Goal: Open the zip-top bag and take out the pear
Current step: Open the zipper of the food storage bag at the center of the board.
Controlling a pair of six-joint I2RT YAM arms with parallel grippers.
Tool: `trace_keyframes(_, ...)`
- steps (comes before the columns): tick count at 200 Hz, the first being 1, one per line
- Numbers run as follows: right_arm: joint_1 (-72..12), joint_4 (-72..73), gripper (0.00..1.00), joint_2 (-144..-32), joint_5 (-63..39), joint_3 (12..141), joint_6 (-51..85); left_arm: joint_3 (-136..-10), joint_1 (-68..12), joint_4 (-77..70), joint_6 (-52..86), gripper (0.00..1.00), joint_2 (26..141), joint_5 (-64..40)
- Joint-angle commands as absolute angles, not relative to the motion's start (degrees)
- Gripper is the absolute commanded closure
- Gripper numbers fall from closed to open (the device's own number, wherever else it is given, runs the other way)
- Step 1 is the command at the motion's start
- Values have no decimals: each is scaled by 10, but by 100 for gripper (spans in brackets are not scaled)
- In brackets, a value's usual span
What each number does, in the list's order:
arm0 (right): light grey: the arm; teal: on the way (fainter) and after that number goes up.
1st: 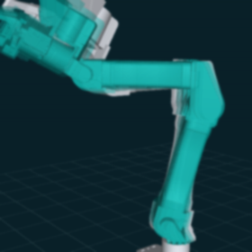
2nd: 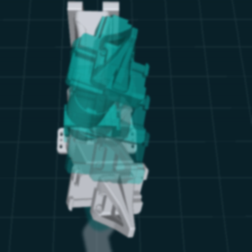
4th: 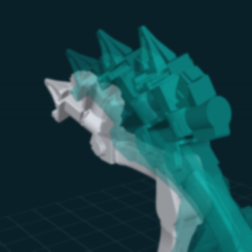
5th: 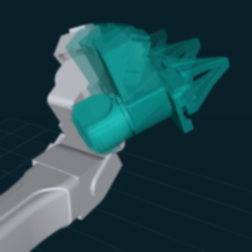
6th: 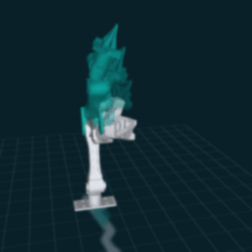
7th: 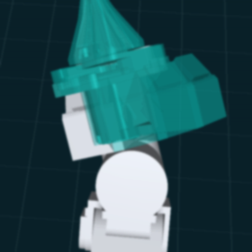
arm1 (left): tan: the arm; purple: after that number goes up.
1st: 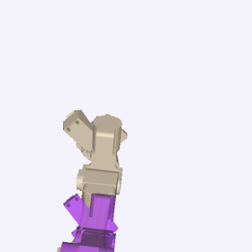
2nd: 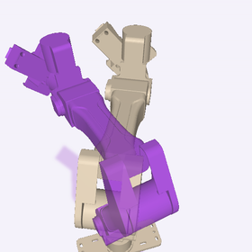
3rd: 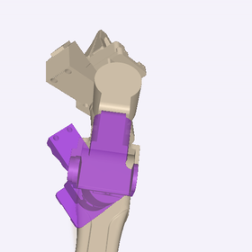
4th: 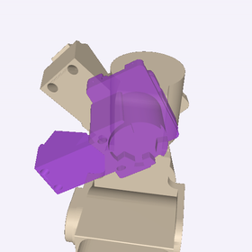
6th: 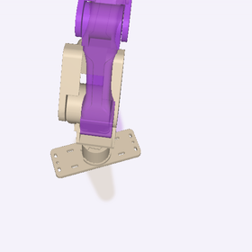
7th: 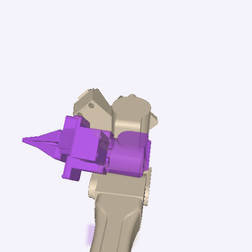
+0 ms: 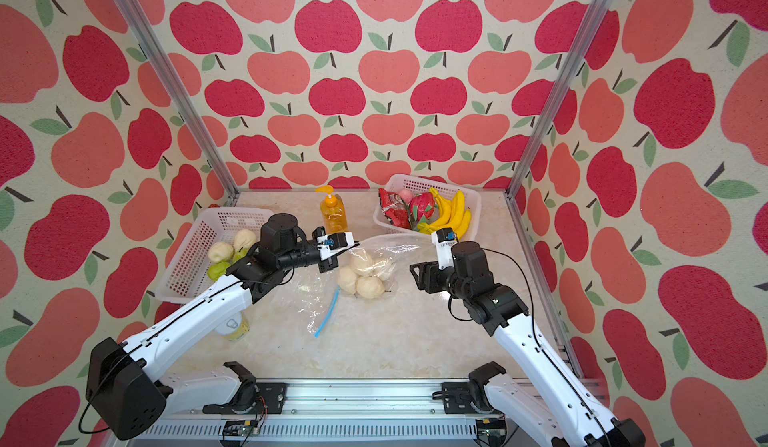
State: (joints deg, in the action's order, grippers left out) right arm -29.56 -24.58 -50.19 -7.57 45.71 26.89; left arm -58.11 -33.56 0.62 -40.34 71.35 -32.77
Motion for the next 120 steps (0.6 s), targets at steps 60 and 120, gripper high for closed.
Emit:
trace_keyframes(60, -304, -51, 13, -532, -23, 377, 634, -612, -366, 77, -400, 100, 719, -327)
trace_keyframes(120, -332, 52, 23, -581, 33, 344, 677, -617, -371, 79, -389, 100, 719, -330)
